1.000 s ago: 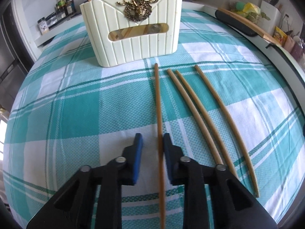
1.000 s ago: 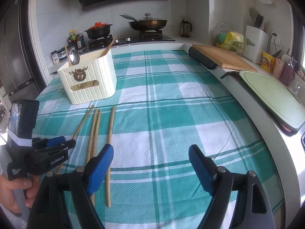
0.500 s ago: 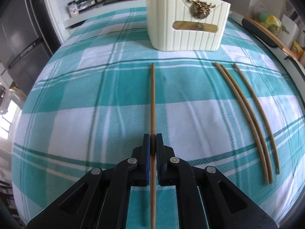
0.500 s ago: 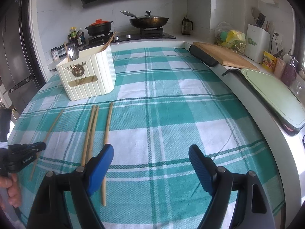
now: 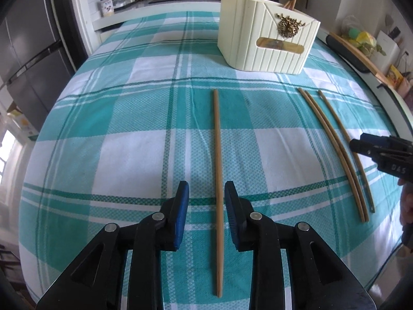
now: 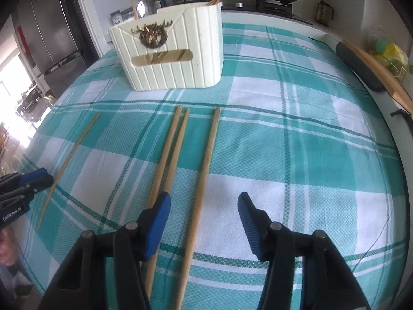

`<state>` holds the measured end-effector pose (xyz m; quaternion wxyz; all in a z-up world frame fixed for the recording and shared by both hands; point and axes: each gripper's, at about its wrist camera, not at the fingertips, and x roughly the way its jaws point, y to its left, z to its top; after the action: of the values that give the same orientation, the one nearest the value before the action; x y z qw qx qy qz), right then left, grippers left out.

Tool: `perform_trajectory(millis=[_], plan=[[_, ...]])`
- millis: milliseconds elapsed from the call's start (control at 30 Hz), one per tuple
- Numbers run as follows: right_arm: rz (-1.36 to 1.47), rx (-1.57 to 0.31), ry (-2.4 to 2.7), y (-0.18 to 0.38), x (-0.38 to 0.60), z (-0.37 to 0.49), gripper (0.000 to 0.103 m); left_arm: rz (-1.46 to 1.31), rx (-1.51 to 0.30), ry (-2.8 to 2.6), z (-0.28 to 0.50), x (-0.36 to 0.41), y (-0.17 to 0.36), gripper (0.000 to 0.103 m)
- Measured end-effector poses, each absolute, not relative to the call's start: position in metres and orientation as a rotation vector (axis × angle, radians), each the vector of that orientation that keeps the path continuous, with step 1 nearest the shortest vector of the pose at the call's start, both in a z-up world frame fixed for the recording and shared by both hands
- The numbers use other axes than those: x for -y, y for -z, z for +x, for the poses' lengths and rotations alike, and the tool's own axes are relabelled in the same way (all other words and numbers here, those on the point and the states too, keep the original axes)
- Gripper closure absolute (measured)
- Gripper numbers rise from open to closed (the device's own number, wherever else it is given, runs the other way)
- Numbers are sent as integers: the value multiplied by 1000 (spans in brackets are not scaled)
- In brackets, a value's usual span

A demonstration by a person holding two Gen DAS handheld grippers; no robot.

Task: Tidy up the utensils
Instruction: 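Close the right tool on a chopstick while the left tool holds its chopstick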

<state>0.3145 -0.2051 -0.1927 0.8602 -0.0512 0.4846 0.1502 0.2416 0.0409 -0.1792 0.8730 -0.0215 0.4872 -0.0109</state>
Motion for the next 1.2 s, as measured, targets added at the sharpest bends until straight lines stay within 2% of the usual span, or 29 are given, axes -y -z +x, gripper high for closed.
perform_trajectory(millis=[100,167,200,333,433,500,567,600,1033,1100,1133,1167,1200], plan=[[-194,-995,-292,194,202,310,73,-38,-1014,27,239,-45,176,69],[-181,-1011,-266,193,211,308,92,-32,-1015,33,239,-49,174,66],[-187,-1019,-244,193,216,307,94,-28,-1018,35,239,-52,174,65],[-209,-1068,-200,191,236,303,93,6,-1023,25,244,-59,172,59],[-193,-1117,-231,188,245,307,85,49,-1023,32,254,-56,170,53],[-158,-1133,-278,184,249,312,68,60,-1023,60,262,-52,166,44],[-155,-1140,-312,181,249,321,59,64,-1026,98,272,-46,164,32],[-168,-1141,-324,180,248,325,59,70,-1029,110,278,-43,164,32],[-206,-1146,-382,188,210,410,59,96,-1155,90,356,-36,196,34],[-185,-1139,-370,188,206,421,59,106,-1159,89,362,-33,195,38],[-169,-1138,-365,188,205,426,60,108,-1160,97,365,-31,195,48],[-161,-1135,-358,187,204,429,68,99,-1162,115,367,-30,194,61],[-163,-1131,-347,187,203,432,86,89,-1160,124,369,-28,193,67]])
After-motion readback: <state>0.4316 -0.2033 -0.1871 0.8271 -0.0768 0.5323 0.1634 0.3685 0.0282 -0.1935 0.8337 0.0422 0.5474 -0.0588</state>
